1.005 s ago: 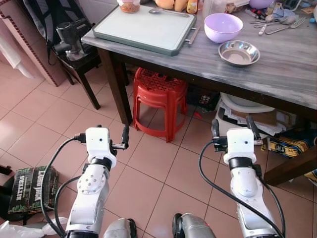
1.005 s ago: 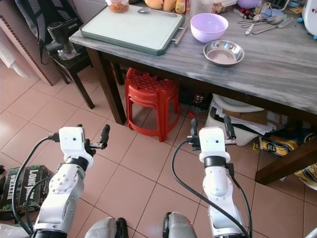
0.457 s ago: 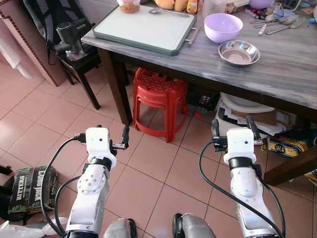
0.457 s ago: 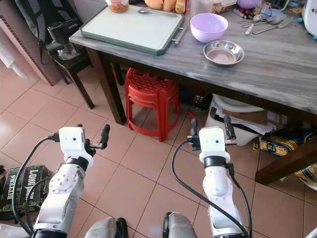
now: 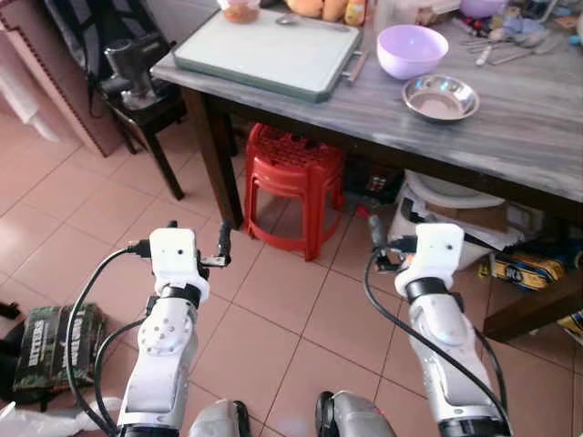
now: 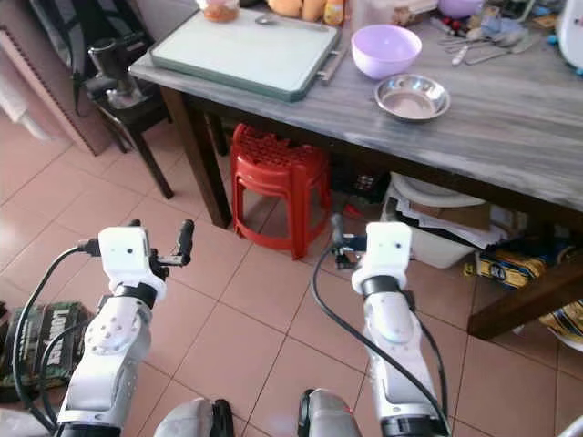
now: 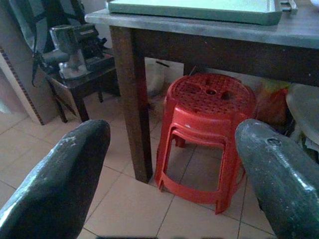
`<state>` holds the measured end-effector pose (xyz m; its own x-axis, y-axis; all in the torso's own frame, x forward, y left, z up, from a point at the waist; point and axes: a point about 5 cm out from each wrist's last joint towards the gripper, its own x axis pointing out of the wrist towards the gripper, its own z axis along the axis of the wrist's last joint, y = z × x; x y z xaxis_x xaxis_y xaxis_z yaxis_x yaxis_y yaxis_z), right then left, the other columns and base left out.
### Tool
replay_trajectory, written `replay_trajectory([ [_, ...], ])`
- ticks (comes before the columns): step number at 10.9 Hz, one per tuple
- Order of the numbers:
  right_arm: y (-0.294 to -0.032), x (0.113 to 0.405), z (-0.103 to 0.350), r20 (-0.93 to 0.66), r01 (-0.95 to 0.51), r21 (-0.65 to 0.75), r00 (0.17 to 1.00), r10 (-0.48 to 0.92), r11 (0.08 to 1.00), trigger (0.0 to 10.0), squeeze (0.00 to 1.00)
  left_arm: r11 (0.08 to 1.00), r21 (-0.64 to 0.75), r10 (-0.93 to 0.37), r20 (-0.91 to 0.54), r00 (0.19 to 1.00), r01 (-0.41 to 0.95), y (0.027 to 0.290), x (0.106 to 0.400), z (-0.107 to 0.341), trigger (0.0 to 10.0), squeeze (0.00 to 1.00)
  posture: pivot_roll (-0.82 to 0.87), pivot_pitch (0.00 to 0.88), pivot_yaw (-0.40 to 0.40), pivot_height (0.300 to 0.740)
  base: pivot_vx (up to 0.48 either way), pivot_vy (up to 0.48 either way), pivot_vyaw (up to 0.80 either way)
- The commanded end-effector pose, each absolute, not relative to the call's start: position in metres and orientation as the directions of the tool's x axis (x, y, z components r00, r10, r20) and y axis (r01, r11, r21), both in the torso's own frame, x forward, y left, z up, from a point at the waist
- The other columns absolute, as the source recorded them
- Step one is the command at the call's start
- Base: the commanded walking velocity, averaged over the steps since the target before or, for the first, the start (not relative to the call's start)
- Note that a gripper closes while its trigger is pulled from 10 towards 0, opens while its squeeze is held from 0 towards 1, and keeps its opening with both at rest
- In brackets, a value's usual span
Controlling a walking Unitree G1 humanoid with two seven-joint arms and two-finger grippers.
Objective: Setting the table
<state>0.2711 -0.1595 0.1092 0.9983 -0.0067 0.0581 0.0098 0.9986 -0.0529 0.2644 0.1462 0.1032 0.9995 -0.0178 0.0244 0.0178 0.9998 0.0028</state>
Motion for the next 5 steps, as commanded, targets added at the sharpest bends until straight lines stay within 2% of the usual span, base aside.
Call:
replay_trajectory([
  [1,-0.1611,0.2691,0.1103,0.067,0.019,-0.056,0.998,-0.016,0.998,10.0,0.00,1.000,0.009,-0.021,0.015,1.000,0.021,0.1478,0.2622,0.1018,10.0,0.00,-0.05,0.177,0.005,0.740,0.000,0.000,0.00],
  [2,-0.1615,0.2682,0.1115,0.071,0.021,-0.059,0.997,-0.017,0.998,10.0,0.00,1.000,0.011,-0.022,0.009,1.000,0.022,0.1484,0.2602,0.1009,10.0,0.00,-0.05,0.178,0.005,0.740,0.000,0.000,0.00],
  [3,-0.1626,0.2675,0.1097,0.037,0.000,-0.037,0.999,0.001,0.999,10.0,0.00,0.999,0.018,-0.027,0.001,1.000,0.027,0.1479,0.2579,0.1009,10.0,0.00,-0.04,0.178,0.001,0.740,0.000,0.000,-0.45],
  [4,-0.1631,0.2681,0.1089,0.033,0.000,-0.025,0.999,0.001,1.000,10.0,0.00,0.999,0.012,-0.041,0.002,0.999,0.041,0.1469,0.2583,0.1011,10.0,0.00,-0.04,0.178,-0.001,0.740,0.000,0.000,-0.80],
  [5,-0.1610,0.2710,0.1095,0.037,-0.026,-0.042,0.999,0.028,0.999,10.0,0.00,0.999,0.010,-0.045,0.003,0.999,0.045,0.1463,0.2593,0.1019,10.0,0.00,-0.04,0.179,-0.003,0.740,0.000,-0.296,-0.80],
])
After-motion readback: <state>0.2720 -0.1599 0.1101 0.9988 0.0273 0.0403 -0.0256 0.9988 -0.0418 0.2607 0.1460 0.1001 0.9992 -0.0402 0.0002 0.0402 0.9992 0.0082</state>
